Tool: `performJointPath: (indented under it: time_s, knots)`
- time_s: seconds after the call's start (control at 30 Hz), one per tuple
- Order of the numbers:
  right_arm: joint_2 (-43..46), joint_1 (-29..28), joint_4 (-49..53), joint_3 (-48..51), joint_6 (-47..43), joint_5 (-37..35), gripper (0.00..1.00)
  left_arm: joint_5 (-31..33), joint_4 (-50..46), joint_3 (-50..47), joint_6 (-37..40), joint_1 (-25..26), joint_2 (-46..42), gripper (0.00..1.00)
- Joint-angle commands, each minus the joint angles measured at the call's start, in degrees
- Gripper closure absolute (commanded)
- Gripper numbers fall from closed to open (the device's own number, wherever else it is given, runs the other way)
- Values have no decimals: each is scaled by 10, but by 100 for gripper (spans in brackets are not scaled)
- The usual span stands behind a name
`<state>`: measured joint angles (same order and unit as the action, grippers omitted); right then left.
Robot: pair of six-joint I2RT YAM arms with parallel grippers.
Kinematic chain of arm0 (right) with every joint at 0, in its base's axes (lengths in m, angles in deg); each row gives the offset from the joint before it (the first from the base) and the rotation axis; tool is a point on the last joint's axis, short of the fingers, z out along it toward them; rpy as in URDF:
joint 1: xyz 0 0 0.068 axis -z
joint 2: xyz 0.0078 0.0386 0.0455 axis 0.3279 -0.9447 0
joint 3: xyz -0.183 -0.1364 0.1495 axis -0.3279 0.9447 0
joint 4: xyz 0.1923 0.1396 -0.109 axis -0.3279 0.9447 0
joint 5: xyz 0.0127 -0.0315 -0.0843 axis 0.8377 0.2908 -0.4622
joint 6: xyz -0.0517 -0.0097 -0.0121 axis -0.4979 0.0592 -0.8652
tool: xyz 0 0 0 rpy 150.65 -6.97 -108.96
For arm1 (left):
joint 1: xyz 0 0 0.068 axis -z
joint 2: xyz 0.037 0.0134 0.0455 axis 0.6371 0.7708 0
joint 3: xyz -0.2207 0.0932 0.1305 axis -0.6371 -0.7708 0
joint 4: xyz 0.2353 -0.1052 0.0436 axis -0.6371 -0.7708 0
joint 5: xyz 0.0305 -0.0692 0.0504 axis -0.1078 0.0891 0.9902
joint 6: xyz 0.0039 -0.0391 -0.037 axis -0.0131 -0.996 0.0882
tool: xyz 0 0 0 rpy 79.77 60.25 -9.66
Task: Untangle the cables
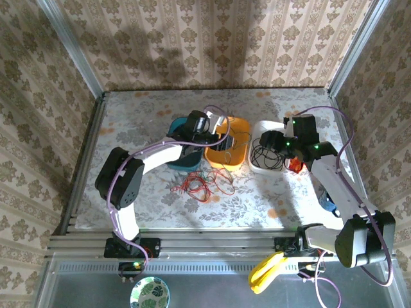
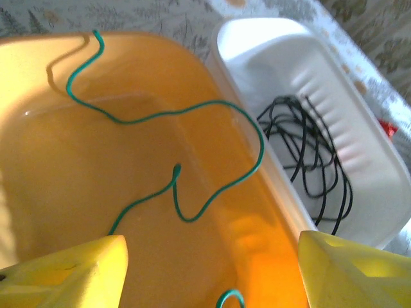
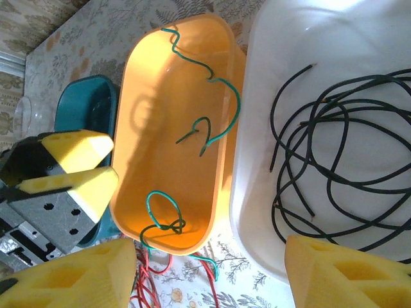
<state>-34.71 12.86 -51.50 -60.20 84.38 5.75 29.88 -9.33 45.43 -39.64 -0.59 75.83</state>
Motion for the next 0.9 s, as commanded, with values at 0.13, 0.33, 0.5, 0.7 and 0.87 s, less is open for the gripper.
performJointPath:
  time_s: [0.13,0.33,0.5,0.7,0.87]
  knots:
    - [-5,0,23,-16,-19,2,37,11,-169,69,95,15,49,31]
    - [-3,0,31,-17,-24,0,37,-7,-175,100,98,21,88,37]
    - [4,1,34,-11,-25,-7,37,-3,-184,105,108,26,99,46]
    - [3,2,34,-9,-22,-9,37,-36,-169,95,95,26,89,90]
    - [1,2,31,-5,-17,-10,37,-64,-127,64,73,21,52,100]
